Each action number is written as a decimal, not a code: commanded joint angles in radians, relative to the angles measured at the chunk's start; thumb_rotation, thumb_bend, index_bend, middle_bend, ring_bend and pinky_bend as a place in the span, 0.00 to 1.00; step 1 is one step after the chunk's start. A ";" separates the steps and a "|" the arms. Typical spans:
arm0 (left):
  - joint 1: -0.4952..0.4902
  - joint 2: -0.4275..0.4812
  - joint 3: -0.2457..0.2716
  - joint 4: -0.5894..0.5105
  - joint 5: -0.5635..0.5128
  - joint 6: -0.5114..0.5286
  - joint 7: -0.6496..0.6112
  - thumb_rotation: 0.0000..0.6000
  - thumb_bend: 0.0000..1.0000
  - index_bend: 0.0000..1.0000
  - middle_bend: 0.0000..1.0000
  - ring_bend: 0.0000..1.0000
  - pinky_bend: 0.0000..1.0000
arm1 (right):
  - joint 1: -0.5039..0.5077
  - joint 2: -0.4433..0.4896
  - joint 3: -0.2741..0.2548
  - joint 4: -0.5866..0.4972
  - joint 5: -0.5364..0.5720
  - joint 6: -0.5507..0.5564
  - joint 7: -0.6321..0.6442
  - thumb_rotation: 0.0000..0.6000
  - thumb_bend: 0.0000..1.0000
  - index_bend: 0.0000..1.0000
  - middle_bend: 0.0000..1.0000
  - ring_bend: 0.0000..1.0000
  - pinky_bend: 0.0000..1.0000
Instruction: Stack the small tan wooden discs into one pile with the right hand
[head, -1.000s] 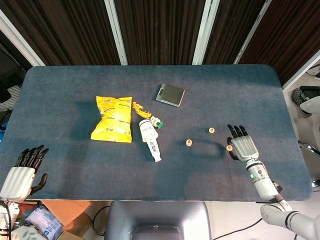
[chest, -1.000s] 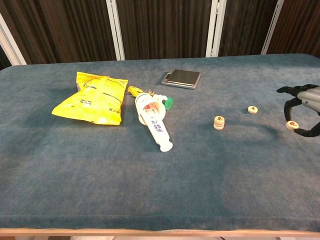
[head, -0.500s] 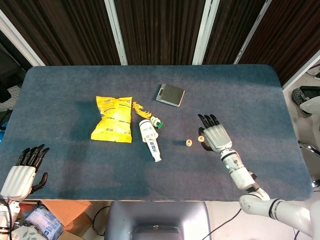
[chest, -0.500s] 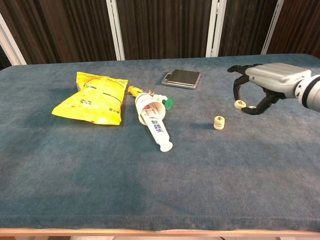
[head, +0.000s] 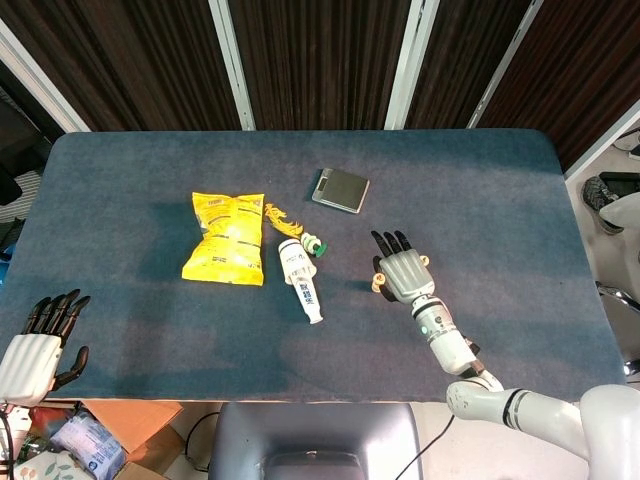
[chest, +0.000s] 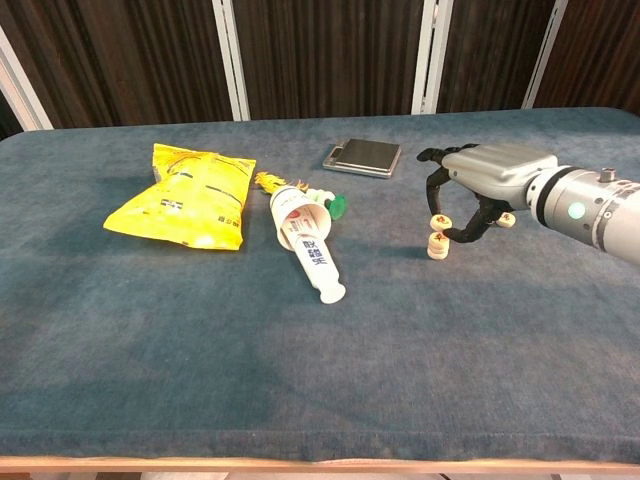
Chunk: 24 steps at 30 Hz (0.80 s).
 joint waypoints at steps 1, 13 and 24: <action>-0.001 -0.001 0.000 0.000 0.000 -0.001 0.001 1.00 0.51 0.00 0.00 0.00 0.04 | 0.005 -0.005 -0.002 0.009 0.005 -0.002 0.003 1.00 0.48 0.64 0.04 0.00 0.00; -0.001 -0.001 0.000 0.001 0.002 -0.001 0.001 1.00 0.51 0.00 0.00 0.00 0.04 | 0.010 -0.007 -0.024 0.011 0.017 0.008 -0.008 1.00 0.48 0.64 0.04 0.00 0.00; 0.002 0.000 -0.001 0.002 0.002 0.005 -0.001 1.00 0.51 0.00 0.00 0.00 0.04 | 0.018 -0.009 -0.036 0.010 0.031 0.004 -0.014 1.00 0.48 0.57 0.04 0.00 0.00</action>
